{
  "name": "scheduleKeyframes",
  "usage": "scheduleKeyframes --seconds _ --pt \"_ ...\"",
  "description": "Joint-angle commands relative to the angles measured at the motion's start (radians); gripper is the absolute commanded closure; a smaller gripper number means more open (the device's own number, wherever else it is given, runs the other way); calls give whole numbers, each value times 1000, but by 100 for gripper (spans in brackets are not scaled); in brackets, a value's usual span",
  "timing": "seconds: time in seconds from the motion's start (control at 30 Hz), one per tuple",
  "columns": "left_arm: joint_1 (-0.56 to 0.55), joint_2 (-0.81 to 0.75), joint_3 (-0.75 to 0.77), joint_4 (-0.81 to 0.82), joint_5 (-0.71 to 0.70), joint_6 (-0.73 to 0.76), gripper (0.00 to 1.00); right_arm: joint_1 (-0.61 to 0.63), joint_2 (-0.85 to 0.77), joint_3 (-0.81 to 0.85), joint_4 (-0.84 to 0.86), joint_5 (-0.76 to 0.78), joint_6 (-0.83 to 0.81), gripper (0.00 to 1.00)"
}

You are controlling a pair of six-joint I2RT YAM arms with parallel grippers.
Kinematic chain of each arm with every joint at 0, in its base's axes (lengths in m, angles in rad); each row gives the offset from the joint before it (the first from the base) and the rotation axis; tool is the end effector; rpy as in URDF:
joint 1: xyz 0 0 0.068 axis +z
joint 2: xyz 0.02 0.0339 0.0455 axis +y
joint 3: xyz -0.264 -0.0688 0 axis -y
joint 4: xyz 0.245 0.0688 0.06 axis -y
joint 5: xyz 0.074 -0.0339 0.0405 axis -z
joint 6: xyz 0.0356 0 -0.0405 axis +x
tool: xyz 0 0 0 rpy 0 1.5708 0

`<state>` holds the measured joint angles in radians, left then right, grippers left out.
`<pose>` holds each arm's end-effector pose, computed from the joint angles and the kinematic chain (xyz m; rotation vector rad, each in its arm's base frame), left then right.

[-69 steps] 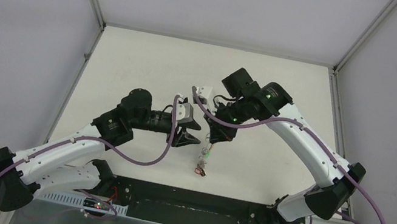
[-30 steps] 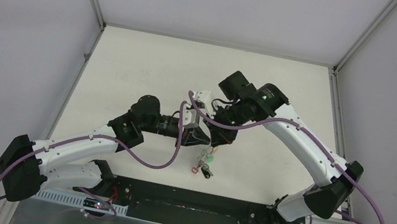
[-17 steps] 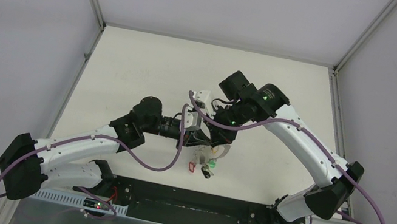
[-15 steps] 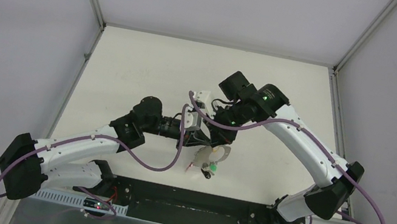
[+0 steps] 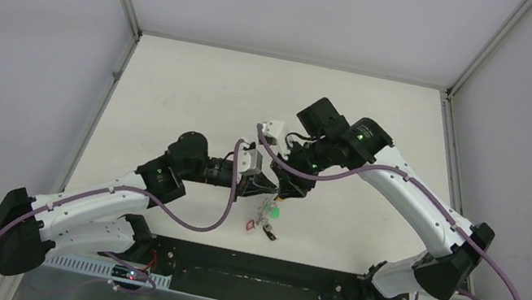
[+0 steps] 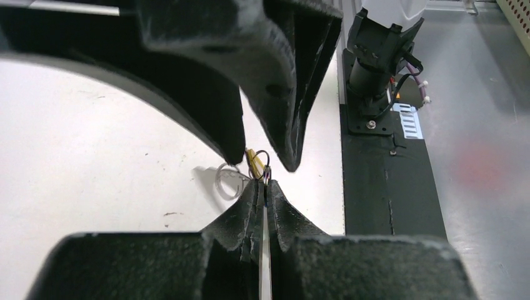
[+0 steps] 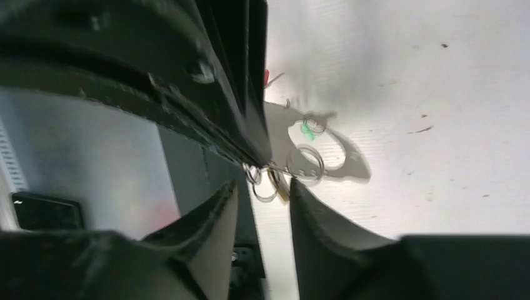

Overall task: Put the keys on the keyring
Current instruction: Adjust the key on the keyring.

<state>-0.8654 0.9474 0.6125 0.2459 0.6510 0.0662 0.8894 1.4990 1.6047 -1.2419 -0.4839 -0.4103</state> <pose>0.1255 -0.1806 0.2949 1.2272 1.2777 -1.1287 0.1653 0.2301 0.3666 -1.7683 2.0813 0.7966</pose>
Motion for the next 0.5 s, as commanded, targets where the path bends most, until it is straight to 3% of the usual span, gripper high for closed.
scheduleKeyframes --seconds 0.0,0.07,0.2,0.47 --pt "-9 -73 -5 15 -63 -34 100 -24 -110 -62 112 29 12 54" --pt "-11 -100 -14 20 -95 -46 100 -59 -179 -119 191 0 33 48" --pt "-10 -154 -45 89 -150 -63 100 -112 -321 -249 368 -101 48 47" --pt "-10 -210 -135 347 -151 -103 100 -126 -500 -428 710 -260 59 52"
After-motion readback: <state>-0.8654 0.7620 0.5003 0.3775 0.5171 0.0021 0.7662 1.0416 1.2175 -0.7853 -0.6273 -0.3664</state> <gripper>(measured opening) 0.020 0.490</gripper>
